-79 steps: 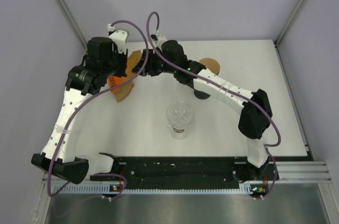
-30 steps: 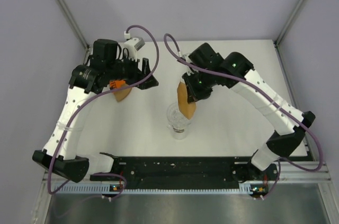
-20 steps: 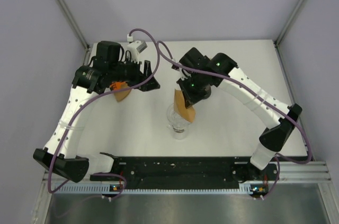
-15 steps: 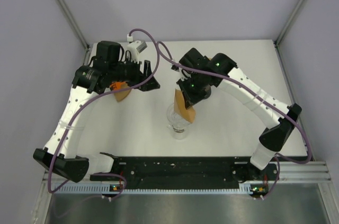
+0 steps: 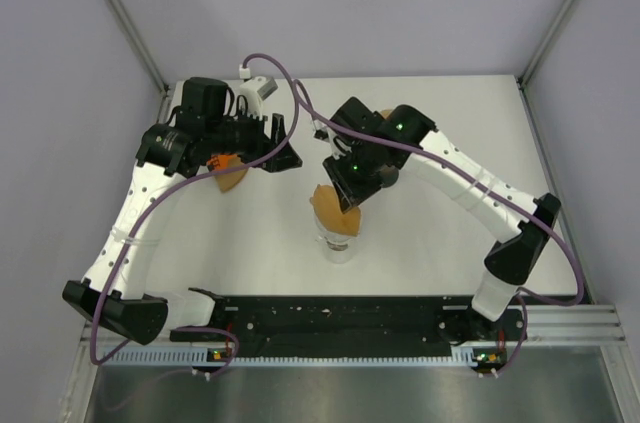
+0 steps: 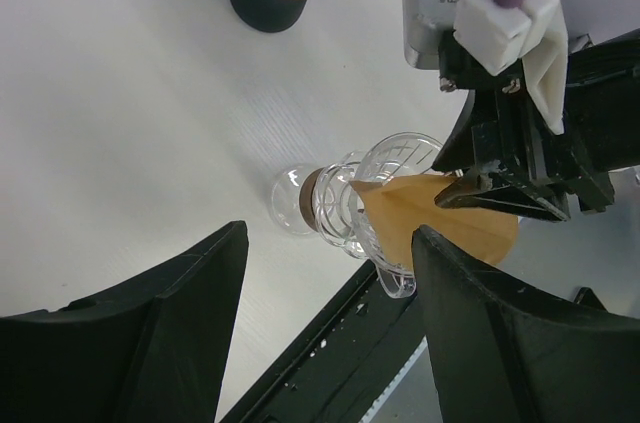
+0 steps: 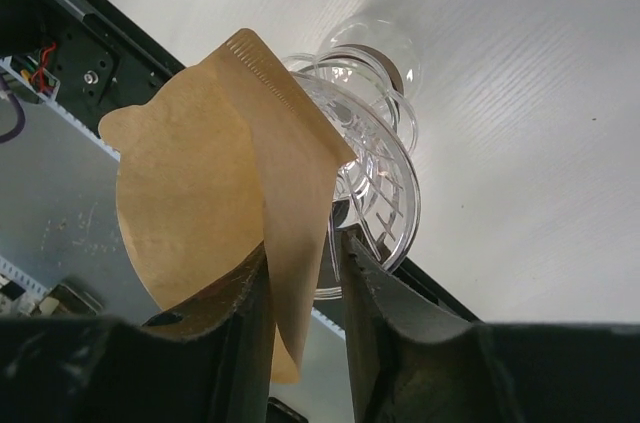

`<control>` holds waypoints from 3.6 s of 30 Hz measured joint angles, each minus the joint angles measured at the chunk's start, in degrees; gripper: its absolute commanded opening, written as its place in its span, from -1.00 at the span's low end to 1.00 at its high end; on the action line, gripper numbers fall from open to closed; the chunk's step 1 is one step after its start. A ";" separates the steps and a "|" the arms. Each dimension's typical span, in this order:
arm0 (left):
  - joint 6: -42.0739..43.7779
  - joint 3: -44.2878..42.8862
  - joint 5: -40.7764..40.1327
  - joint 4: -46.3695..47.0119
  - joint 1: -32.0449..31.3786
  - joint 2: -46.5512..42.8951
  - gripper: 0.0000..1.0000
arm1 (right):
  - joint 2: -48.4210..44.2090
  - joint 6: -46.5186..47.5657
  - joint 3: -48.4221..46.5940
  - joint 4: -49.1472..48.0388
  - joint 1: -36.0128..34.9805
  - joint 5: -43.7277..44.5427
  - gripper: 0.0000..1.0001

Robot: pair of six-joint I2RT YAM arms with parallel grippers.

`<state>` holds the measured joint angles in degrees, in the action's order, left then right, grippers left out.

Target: Place the coffee filter in the dripper

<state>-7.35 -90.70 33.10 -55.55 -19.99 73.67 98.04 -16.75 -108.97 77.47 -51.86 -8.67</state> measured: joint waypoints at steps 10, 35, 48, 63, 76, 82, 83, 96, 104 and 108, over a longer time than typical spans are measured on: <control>0.68 0.07 -0.57 0.04 -0.22 0.00 0.44 | 0.24 0.63 -7.80 0.13 -0.15 4.44 -0.13; -11.72 16.59 8.74 11.87 3.67 -0.92 0.29 | -8.24 -5.53 13.35 -14.88 -5.68 8.87 -1.00; -17.07 20.81 14.99 16.59 3.50 -0.92 0.22 | -2.67 -8.22 14.16 -16.52 -9.92 13.88 -1.00; -20.68 24.85 16.65 19.58 2.58 -0.74 -0.08 | -2.12 -9.46 19.34 -20.59 -10.25 17.25 -1.00; -21.09 26.67 16.61 20.48 1.70 -0.39 -0.37 | -1.75 -9.38 21.59 -22.49 -10.23 18.32 -1.00; -21.07 26.75 16.61 20.96 1.40 -0.37 -0.48 | -1.75 -9.33 21.57 -22.47 -10.23 18.32 -1.00; -21.05 26.75 16.59 20.96 1.40 -0.37 -0.50 | -1.75 -9.31 21.55 -22.47 -10.23 18.32 -1.00; -20.94 26.75 16.59 21.27 1.33 -0.37 -0.61 | -2.47 -8.79 17.99 -21.03 -10.14 18.75 -1.00; -18.56 24.09 15.32 19.15 1.55 -0.15 -0.45 | -2.75 -8.22 17.81 -20.87 -10.14 18.75 -1.00; -17.86 23.37 15.32 19.06 2.32 -0.17 -0.36 | -2.75 -7.67 19.65 -22.51 -9.70 18.49 -1.00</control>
<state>-25.21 -67.33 48.42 -36.49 -17.67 73.49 95.29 -24.43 -89.32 54.96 -61.56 9.82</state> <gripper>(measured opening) 0.293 0.003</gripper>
